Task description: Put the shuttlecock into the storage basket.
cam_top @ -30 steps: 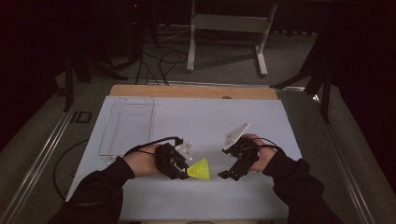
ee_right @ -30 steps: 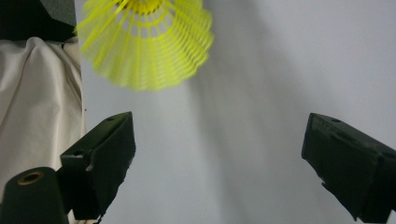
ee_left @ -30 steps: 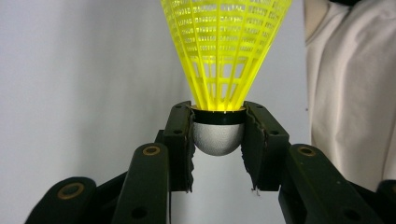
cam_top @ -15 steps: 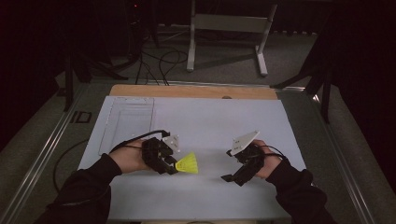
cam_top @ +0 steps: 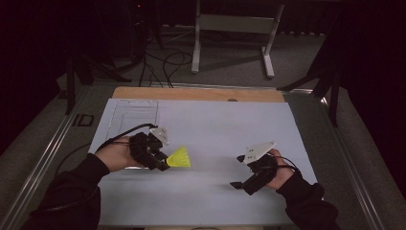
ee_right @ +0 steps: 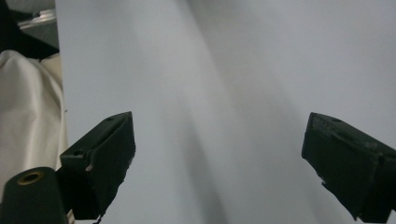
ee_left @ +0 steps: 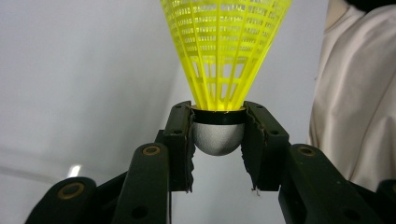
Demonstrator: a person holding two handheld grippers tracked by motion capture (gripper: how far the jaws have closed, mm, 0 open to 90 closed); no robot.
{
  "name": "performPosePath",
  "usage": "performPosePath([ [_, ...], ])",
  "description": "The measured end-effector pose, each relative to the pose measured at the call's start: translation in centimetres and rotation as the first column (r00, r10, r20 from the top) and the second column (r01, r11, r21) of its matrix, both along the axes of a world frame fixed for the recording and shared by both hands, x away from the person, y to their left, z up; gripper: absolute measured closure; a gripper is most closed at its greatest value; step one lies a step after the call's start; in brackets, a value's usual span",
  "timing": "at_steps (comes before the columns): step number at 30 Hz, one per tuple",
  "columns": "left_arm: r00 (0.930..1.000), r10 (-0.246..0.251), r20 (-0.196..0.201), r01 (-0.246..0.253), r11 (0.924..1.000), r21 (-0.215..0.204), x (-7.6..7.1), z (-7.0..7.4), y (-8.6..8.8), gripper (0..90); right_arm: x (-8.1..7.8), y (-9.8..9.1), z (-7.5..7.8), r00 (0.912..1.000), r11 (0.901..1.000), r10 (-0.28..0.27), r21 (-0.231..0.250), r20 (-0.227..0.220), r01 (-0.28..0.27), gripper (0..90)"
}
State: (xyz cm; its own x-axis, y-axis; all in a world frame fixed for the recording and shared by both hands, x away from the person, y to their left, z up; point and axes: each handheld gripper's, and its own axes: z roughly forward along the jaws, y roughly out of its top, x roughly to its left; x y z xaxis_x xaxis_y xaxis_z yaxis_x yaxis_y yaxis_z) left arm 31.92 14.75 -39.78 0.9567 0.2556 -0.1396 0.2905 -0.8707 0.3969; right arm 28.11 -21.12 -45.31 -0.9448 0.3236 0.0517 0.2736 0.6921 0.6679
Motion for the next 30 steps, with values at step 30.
performPosePath([
  [30, 0.9395, 0.343, -0.003, -0.342, 0.939, -0.033, 2.6, 2.7, 10.5, 65.9, -1.7, -3.4, -1.6, 0.9921, 0.9876, -0.116, 0.112, 0.047, 0.11, 9.2],
])
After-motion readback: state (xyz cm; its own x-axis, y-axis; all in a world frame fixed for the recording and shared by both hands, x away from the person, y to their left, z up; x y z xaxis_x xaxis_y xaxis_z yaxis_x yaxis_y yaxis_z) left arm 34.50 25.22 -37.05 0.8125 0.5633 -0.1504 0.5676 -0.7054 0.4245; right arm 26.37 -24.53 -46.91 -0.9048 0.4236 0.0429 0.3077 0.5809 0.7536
